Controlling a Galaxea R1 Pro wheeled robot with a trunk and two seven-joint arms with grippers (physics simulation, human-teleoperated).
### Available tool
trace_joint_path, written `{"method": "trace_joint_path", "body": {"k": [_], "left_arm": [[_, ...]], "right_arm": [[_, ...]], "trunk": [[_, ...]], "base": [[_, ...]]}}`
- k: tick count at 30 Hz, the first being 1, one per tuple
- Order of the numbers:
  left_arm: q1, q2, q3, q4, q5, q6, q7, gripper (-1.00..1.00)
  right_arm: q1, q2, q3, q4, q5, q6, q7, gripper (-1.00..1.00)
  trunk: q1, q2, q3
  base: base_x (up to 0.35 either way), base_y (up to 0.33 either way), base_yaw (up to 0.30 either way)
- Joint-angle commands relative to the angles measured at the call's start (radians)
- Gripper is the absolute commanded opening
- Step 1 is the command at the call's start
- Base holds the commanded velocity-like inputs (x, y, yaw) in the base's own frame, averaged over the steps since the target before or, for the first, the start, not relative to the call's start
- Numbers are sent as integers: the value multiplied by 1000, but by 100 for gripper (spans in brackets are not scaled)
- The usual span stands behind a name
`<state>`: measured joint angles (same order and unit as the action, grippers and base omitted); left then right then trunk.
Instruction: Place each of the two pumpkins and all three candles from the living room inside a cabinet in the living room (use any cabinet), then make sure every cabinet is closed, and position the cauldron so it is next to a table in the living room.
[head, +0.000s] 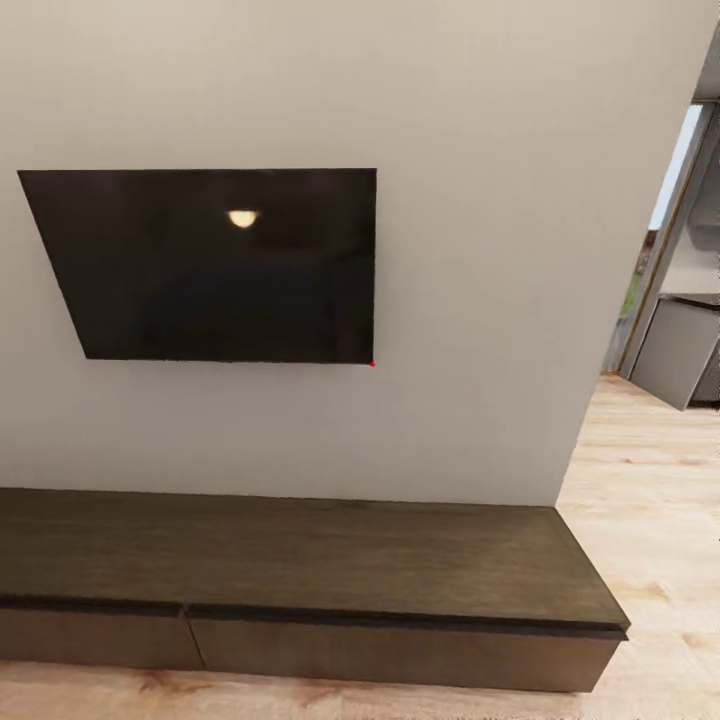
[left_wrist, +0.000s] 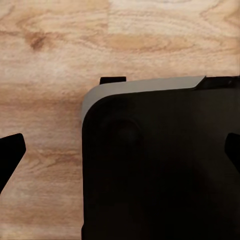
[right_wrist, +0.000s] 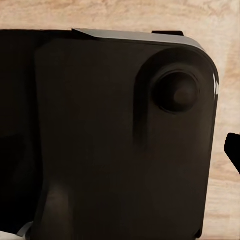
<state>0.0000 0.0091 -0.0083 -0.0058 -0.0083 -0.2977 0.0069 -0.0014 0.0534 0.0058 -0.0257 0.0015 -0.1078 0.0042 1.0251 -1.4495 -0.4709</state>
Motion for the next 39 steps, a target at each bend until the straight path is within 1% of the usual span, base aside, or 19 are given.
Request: {"method": "trace_joint_path", "body": {"k": [1,19,39], "left_arm": [[0,0,-1,0,-1,-3,1,100],[0,0,-1,0,-1,-6,1,100],[0,0,-1,0,-1,-6,1,100]], "right_arm": [[0,0,0,0,0,-3,0,100],[0,0,-3,0,0,-3,0,100],[0,6,-3,-2,0,0,-1,100]], "trunk": [[0,0,-1],[0,0,-1],[0,0,-7]], "base": [[-14,0,-30],[98,77,-5],[7,4,-8]]}}
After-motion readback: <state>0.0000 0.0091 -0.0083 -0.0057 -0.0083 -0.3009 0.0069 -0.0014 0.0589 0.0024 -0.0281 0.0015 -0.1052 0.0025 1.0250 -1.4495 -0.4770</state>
